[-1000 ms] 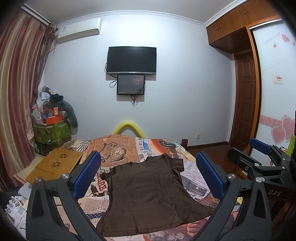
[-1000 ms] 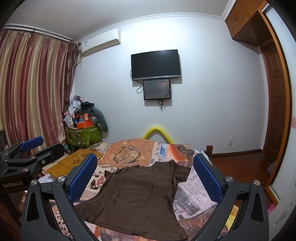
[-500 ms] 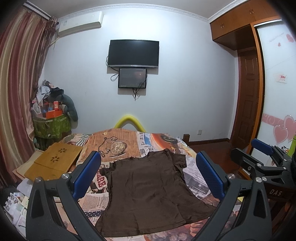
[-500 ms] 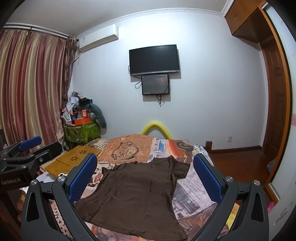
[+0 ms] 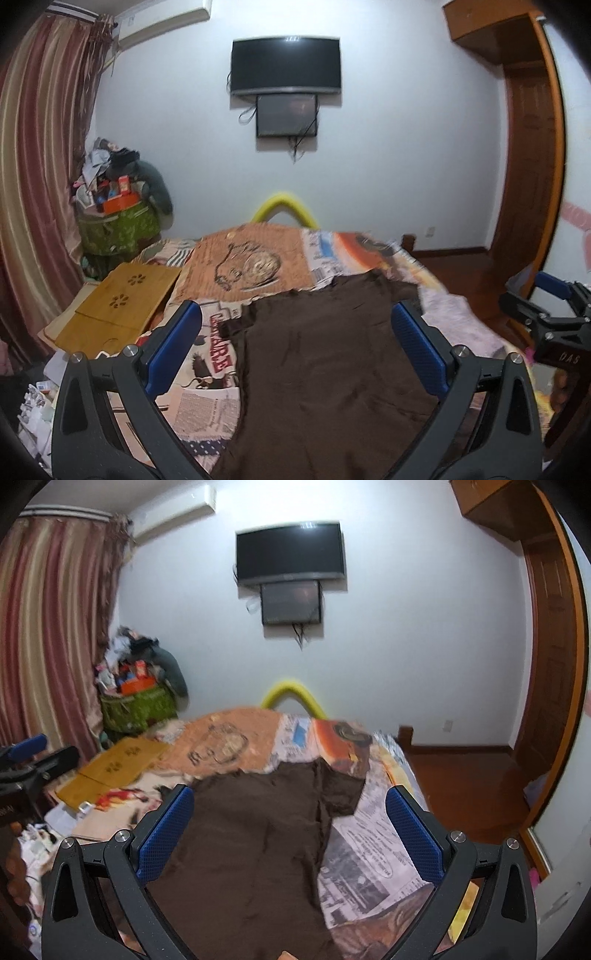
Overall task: Fold small clothes
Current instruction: 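Lower both tools toward the brown T-shirt's sleeve and side edges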
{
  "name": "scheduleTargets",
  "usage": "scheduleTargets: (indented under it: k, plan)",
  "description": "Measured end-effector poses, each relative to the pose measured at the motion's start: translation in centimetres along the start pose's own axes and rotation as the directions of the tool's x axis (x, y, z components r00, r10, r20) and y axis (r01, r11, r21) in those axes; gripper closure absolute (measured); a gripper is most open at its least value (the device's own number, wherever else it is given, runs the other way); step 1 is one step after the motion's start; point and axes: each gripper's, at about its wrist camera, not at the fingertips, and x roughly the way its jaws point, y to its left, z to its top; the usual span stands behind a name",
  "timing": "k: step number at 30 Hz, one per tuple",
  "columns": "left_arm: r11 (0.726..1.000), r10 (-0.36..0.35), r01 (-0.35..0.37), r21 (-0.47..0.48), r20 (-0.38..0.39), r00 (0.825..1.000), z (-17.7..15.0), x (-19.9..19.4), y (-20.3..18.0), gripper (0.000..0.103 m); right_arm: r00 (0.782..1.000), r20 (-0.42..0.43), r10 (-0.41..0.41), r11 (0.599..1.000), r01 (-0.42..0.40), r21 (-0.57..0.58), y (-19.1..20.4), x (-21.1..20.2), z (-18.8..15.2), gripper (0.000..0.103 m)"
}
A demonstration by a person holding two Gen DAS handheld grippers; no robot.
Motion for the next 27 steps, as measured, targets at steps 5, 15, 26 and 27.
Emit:
scheduleTargets:
  k: [5,15,26,27]
  plan:
    - [1.000,0.009,-0.012,-0.019,-0.119,0.993,-0.9,7.2,2.1,0.000,0.992,-0.128,-0.012,1.000,0.014,0.016,-1.7,4.5,-1.1,0.000]
    - [0.993,0.073,-0.101,-0.065,-0.345,0.936,-4.4,19.9,8.6,0.000,0.950,-0.312,-0.026,1.000,0.027,-0.001,-5.2,12.6,-2.3,0.026]
    - [0.981,0.036,-0.129,-0.145,-0.520,0.854,-7.6,30.2,13.4,0.000,0.889,-0.458,-0.012,0.999,0.024,0.022,-7.8,19.5,-3.2,0.059]
    - [0.978,0.024,-0.130,-0.161,-0.535,0.845,-7.9,31.0,13.8,0.000,0.887,-0.462,-0.004,0.999,0.023,0.037,-8.2,19.8,-3.3,0.059]
